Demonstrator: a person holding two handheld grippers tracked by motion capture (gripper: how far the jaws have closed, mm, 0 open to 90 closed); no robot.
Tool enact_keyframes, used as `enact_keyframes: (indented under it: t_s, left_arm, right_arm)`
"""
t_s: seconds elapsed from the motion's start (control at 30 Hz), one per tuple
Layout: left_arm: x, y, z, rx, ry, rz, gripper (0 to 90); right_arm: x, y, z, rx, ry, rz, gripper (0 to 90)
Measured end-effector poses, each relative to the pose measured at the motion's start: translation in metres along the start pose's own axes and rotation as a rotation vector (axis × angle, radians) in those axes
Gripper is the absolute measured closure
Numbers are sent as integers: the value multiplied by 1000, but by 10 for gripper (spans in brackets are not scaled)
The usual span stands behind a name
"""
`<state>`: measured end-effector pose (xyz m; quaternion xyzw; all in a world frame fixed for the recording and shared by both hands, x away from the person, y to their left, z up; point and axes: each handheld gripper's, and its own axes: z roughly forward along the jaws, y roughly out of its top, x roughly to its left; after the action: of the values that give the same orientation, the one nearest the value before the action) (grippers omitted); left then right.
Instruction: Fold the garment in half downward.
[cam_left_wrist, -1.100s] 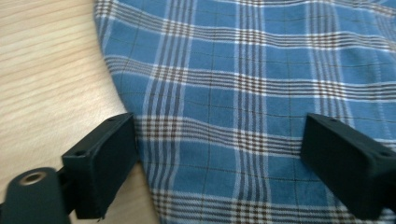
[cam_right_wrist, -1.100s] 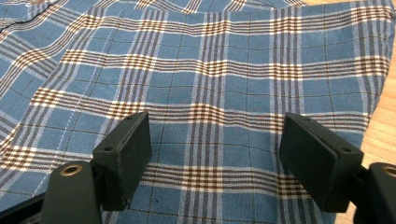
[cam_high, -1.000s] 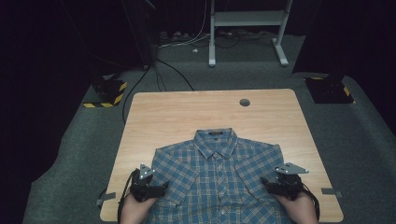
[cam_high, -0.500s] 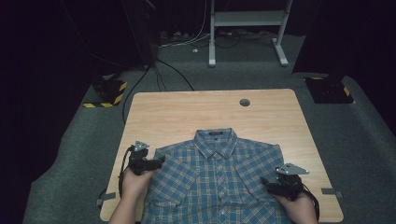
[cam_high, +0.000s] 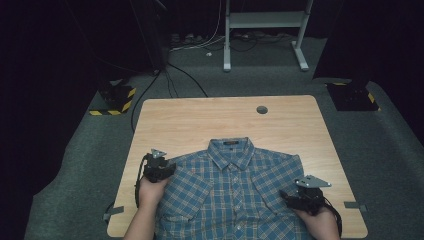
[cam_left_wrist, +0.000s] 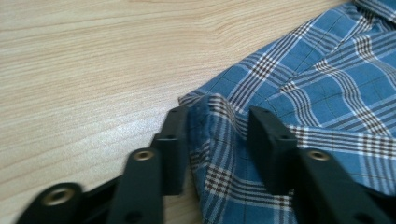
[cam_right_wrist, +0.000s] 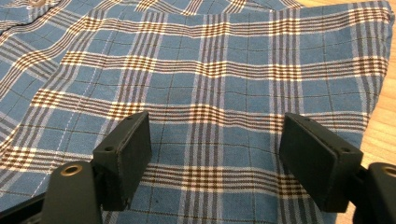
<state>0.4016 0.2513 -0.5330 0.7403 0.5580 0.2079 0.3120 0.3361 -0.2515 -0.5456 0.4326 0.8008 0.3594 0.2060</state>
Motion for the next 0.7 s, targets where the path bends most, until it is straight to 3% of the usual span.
enact_keyframes:
  t_s: [0.1,0.27,0.47,0.7]
  left_arm:
    - [1,-2,-1,-8,-4,-10,694]
    - [1,-4,-1,-18,-12,-15,746]
    - [1,-5,-1,-31,-12,-21,747]
    - [3,-5,-1,-32,-28,-39,741]
  right_arm:
    - [0,1,0,4,4,-2,245]
    - [-5,7,-6,-13,-6,21,275]
    - [-28,29,-8,-29,-49,69,292]
    - [-58,57,19,22,-97,137,349]
